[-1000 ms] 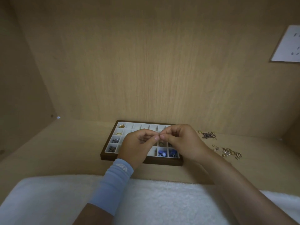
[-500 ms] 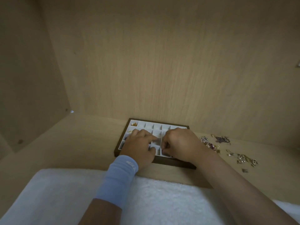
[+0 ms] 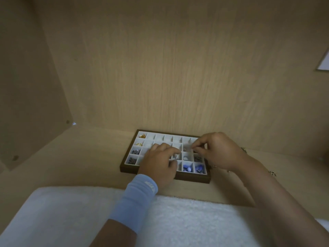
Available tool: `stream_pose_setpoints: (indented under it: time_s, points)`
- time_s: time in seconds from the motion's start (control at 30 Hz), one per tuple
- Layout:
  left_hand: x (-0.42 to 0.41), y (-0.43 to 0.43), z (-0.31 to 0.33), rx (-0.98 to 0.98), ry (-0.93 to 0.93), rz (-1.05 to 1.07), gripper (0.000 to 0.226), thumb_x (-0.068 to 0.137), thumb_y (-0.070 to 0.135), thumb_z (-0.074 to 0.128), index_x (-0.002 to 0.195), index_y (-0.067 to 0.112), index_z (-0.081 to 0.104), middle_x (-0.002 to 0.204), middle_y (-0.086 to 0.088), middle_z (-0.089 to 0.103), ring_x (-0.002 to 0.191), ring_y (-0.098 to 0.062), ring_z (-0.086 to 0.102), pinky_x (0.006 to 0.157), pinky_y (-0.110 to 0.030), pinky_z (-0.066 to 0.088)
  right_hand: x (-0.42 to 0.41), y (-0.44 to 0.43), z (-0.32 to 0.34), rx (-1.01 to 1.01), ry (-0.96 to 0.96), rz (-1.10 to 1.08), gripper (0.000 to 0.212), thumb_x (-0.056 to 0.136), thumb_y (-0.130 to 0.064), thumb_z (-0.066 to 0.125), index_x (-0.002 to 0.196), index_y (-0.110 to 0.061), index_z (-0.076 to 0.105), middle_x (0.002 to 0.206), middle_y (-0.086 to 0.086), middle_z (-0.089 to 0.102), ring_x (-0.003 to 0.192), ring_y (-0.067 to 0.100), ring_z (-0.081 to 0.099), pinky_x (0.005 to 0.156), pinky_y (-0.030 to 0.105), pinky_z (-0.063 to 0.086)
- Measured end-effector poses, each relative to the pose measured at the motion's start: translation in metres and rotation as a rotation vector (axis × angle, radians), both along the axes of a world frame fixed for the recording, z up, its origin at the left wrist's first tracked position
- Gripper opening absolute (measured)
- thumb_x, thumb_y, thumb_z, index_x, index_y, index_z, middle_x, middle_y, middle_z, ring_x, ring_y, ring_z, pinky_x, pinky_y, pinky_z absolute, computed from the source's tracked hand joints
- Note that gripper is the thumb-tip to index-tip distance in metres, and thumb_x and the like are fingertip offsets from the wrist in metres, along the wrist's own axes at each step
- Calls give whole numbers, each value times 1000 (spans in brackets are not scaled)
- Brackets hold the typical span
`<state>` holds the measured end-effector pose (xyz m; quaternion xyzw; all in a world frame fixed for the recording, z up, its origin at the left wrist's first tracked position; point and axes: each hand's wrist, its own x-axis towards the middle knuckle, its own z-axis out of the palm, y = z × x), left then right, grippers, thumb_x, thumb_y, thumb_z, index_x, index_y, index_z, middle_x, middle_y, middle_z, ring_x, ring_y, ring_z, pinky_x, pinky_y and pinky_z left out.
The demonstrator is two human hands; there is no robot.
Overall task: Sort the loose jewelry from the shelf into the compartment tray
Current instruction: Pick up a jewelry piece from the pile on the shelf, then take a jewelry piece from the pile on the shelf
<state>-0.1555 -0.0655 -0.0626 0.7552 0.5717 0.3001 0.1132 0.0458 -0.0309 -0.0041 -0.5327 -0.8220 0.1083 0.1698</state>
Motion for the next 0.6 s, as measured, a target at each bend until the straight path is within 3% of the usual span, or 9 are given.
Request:
stream_pose_setpoints:
  time_s: [0.13, 0.3, 0.6]
  points:
    - [26, -2, 1, 27, 30, -86, 33, 93, 36, 53, 125, 33, 59, 128, 12, 54, 122, -9, 40, 107, -33, 35, 40, 4, -1, -52, -12, -145, 16, 93, -21, 67, 101, -29, 78, 100, -14, 71, 72, -5, 60, 72, 22, 48]
    - [47, 0, -5, 21, 158, -110, 47, 88, 55, 50, 132, 37, 51, 136, 16, 47, 126, -8, 37, 109, -34, 33, 58, 7, -11, -173, -167, -147, 18, 88, -21, 68, 101, -27, 79, 104, -12, 75, 94, 6, 67, 90, 29, 54]
    - [49, -1, -9, 54, 160, -86, 47, 89, 54, 53, 133, 36, 52, 139, 17, 47, 128, -6, 36, 108, -29, 26, 51, 7, -19, -183, -233, -119, 10, 84, -28, 74, 91, -32, 79, 93, -16, 74, 88, 5, 63, 83, 27, 54]
